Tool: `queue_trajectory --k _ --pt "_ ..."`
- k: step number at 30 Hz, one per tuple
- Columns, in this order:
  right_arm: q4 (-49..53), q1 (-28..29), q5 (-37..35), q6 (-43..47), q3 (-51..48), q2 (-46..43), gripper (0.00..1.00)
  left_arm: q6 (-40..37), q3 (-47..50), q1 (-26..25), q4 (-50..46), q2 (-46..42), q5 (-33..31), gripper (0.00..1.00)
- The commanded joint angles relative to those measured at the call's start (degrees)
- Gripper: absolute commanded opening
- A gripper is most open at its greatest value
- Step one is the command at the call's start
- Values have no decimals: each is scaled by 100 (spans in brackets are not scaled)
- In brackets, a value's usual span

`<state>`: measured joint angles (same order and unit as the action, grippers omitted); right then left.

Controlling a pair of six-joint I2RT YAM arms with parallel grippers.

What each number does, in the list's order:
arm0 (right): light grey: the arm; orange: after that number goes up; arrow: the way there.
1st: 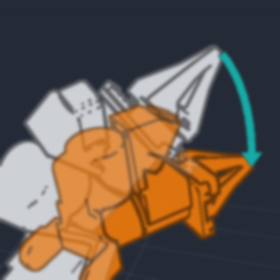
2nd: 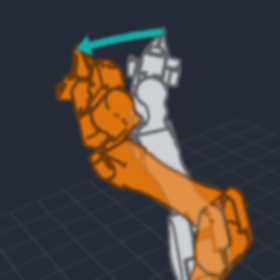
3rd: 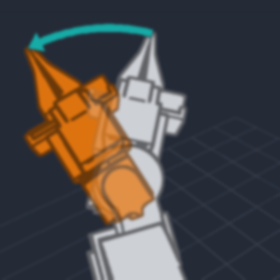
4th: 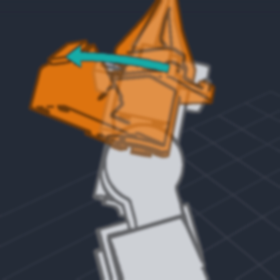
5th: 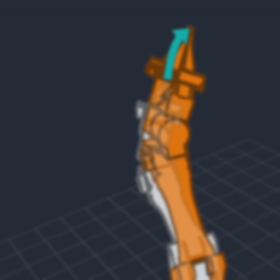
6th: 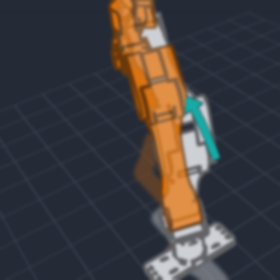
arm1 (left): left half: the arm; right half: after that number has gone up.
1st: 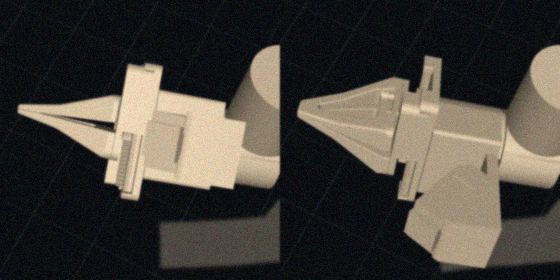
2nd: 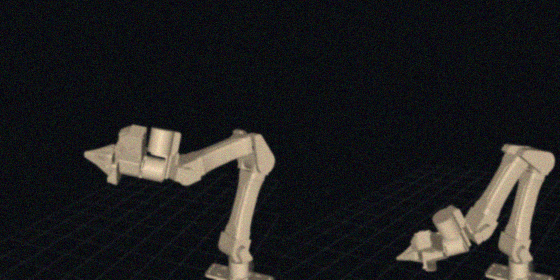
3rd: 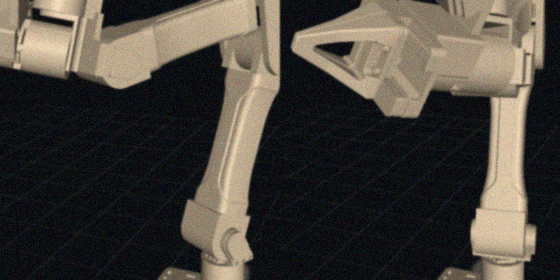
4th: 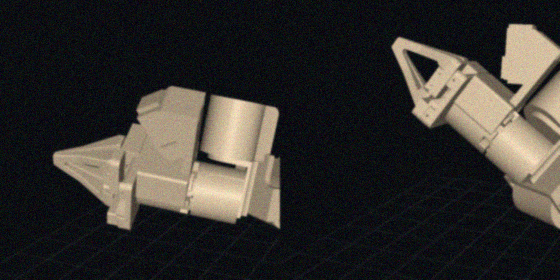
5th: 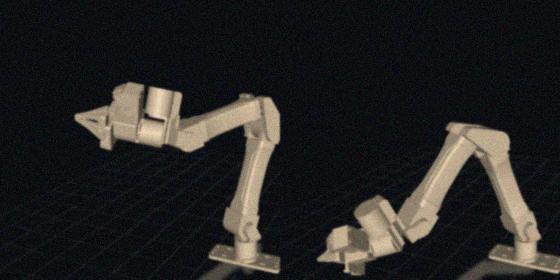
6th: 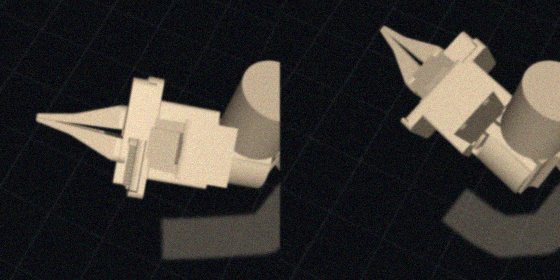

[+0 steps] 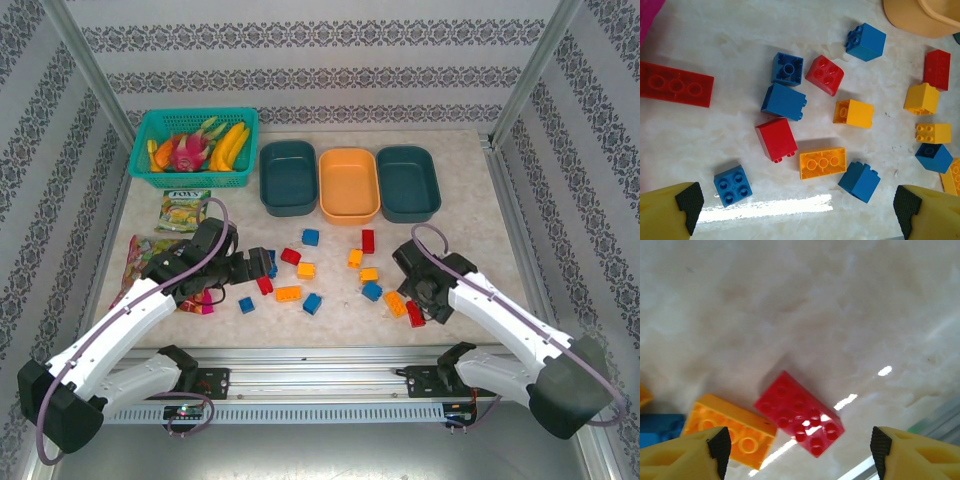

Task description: Sort the legos into containers by color

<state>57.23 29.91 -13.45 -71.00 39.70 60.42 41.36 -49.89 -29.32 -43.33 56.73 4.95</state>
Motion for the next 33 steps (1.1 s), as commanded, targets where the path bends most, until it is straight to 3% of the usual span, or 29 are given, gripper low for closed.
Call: queue_trajectory --k 1,4,14,33 --pt "-418 -229 496 274 -473 -243 78 -63 114 -118 -36 -86 143 100" --pt "-865 -472 907 733 -846 -341 83 -83 114 -118 33 -51 221 100" --pt "-1246 -789 1418 1400 -901 80 84 -64 69 -135 106 55 236 100" --pt "-1409 -959 1694 1382 -592 985 71 65 180 -128 124 -143 164 100"
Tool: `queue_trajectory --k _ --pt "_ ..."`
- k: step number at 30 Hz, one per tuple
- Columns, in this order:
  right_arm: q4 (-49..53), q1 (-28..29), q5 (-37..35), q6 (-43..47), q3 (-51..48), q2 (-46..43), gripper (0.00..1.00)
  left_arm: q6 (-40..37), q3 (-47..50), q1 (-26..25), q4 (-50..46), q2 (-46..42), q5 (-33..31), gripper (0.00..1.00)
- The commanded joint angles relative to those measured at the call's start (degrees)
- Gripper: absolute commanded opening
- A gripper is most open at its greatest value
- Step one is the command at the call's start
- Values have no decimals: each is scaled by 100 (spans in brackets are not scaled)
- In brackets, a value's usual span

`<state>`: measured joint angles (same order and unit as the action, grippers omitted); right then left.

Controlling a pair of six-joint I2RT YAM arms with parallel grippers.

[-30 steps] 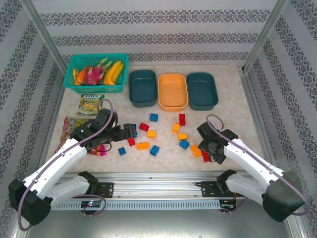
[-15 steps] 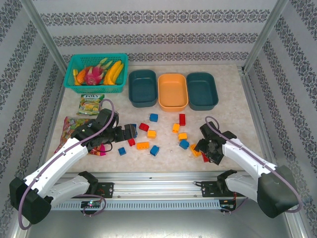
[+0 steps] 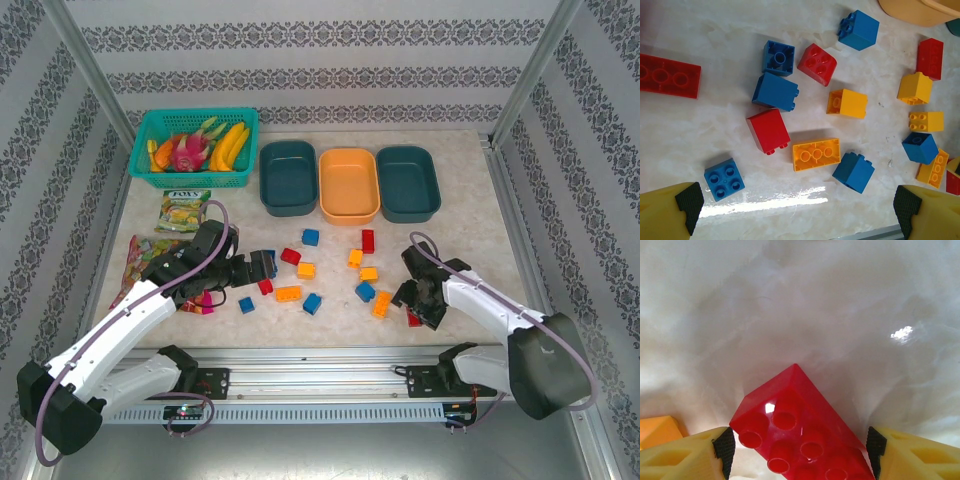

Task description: Sort the legos into containers by color

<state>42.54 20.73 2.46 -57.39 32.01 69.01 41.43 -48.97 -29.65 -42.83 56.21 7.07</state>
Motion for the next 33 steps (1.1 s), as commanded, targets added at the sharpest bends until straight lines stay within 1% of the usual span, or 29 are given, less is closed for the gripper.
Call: queue_trajectory --k 1,4,6,10,14,18,22,25,28,33 --pt "50 -40 129 33 196 192 71 58 85 -98 88 -78 -37 100" --pt "-98 -34 210 47 244 366 68 81 98 -94 151 -58 7 100" --pt "-123 -34 205 67 324 482 63 82 107 -97 215 -44 60 100" --pt "-99 -24 87 191 485 678 50 66 154 -102 334 -31 181 100" --pt "-91 -23 -53 256 584 689 40 59 177 -117 389 -35 231 100" --pt "65 47 -314 339 860 522 34 82 152 -116 454 -10 259 100" --pt "461 -5 -618 666 1709 472 33 169 -105 -111 577 186 338 100" --pt "556 -183 -700 1072 2562 723 33 223 -500 -112 682 505 334 100" --pt "450 -487 -621 1458 3380 1239 33 260 -978 -107 795 912 289 100" --pt "299 -1059 -443 1903 4640 2508 32 272 -1620 -100 1070 1635 209 100"
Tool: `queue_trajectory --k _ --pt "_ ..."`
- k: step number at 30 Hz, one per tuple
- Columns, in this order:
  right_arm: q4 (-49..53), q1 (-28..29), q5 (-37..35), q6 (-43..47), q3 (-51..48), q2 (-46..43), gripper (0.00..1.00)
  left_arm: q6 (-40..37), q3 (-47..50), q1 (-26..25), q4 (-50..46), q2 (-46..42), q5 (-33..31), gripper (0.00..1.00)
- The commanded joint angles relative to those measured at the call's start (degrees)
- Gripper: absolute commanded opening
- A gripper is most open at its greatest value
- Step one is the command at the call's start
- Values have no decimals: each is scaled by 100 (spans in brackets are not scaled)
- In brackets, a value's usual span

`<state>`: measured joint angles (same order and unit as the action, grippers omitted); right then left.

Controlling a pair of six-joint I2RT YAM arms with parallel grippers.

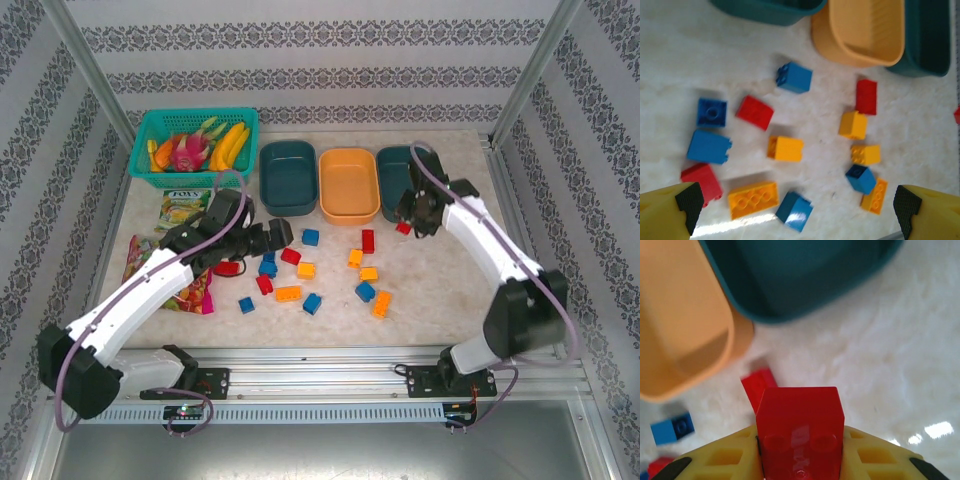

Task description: Sort the legos into containers by color

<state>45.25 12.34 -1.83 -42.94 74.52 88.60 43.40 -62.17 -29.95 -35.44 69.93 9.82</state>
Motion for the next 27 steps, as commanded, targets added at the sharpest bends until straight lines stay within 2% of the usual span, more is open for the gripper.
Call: queue_trajectory --k 1,9,15,19,22,27 --pt "-31 -334 75 506 629 825 32 50 -463 -65 377 443 -67 100" --pt "255 -891 541 690 2848 3095 32 -26 -1701 40 611 1695 35 100" --pt "673 -1039 793 575 4114 4269 35 -10 -2472 129 627 2547 223 100" --pt "847 -1093 910 496 4483 4659 43 6 -2855 147 565 2949 298 100" --pt "937 -1102 962 546 4646 4756 57 30 -3019 146 492 3117 310 100" --pt "899 -1044 1003 692 4672 4342 62 51 -3074 165 312 3026 218 100"
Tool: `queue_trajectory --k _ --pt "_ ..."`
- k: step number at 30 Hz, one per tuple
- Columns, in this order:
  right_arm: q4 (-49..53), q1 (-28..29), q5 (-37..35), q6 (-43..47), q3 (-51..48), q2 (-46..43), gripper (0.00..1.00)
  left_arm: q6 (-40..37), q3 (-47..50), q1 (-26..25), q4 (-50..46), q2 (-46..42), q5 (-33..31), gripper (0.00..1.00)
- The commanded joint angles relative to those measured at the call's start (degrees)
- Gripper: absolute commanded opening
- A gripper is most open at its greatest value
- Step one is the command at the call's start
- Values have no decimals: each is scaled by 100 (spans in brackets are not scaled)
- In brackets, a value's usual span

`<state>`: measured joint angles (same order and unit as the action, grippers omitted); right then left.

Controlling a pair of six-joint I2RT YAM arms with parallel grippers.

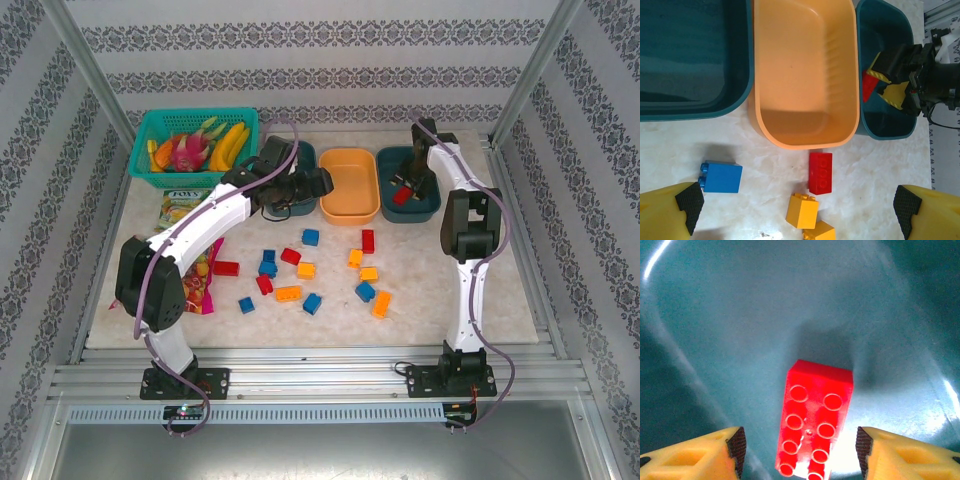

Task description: Sort the legos into containers by color

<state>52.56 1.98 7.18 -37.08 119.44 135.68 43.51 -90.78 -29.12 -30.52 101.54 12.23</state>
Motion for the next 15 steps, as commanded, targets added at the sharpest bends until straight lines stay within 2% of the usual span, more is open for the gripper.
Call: queue_trajectory --k 1,4,7,12,15 --pt "152 15 97 126 147 -504 62 46 -205 86 -231 -195 -56 99" --pt "-13 182 81 180 -104 -1122 61 214 -178 118 -789 -442 -374 99" --pt "-439 600 84 259 -795 -2015 61 519 121 206 -1477 -852 -679 99" --pt "-1983 1772 -116 485 -2952 -3814 63 758 1208 338 -2267 -1801 -925 96" --pt "-2872 2606 -224 599 -4173 -4560 70 1026 1931 411 -2651 -2378 -1186 96"
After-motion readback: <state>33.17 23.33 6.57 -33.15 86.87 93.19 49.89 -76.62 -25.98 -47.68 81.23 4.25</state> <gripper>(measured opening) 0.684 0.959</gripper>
